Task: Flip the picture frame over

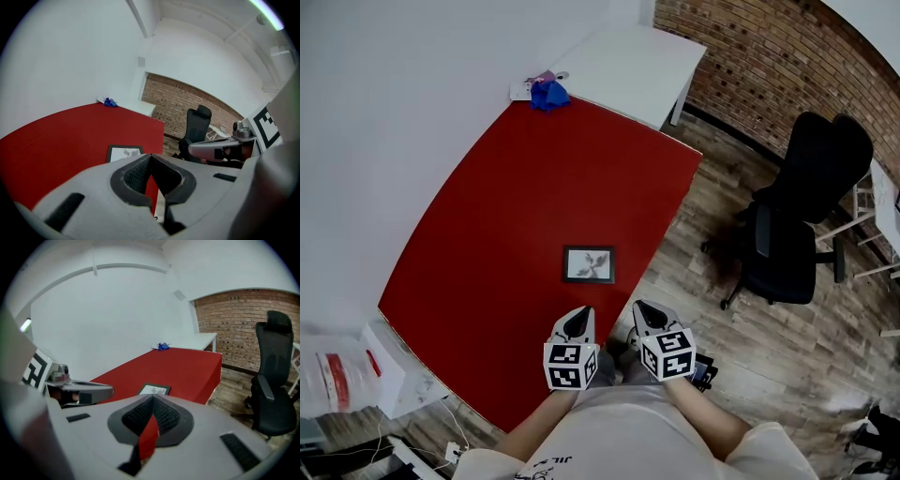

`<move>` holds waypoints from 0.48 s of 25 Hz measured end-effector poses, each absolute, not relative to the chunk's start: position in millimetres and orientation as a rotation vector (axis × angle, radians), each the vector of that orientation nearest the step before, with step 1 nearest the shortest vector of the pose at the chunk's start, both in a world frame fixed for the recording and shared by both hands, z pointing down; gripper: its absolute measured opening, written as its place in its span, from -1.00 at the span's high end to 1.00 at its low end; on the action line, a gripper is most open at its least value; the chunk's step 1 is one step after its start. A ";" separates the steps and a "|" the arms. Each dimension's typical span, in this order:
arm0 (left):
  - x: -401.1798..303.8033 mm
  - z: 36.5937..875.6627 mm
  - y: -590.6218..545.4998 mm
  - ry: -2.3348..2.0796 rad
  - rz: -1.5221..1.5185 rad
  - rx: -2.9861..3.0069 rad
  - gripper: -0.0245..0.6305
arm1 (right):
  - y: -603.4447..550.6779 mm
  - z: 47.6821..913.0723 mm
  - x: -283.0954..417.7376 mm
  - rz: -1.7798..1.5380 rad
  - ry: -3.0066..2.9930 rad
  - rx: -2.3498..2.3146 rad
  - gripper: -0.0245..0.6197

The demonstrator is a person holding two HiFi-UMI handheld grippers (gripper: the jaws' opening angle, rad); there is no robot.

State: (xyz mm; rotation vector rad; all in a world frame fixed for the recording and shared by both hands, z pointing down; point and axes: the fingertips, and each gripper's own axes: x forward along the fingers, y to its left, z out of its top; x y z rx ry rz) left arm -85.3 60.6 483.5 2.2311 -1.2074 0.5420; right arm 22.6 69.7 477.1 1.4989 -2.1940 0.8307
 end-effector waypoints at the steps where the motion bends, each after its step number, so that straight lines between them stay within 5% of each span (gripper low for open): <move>1: -83.9 484.9 58.6 -1.210 0.549 2.227 0.91 | 67.5 477.1 23.3 0.828 -2.198 1.493 0.91; 12: -73.4 522.1 9.6 -1.227 0.662 2.200 0.90 | 26.7 499.0 24.2 0.808 -2.188 1.463 0.91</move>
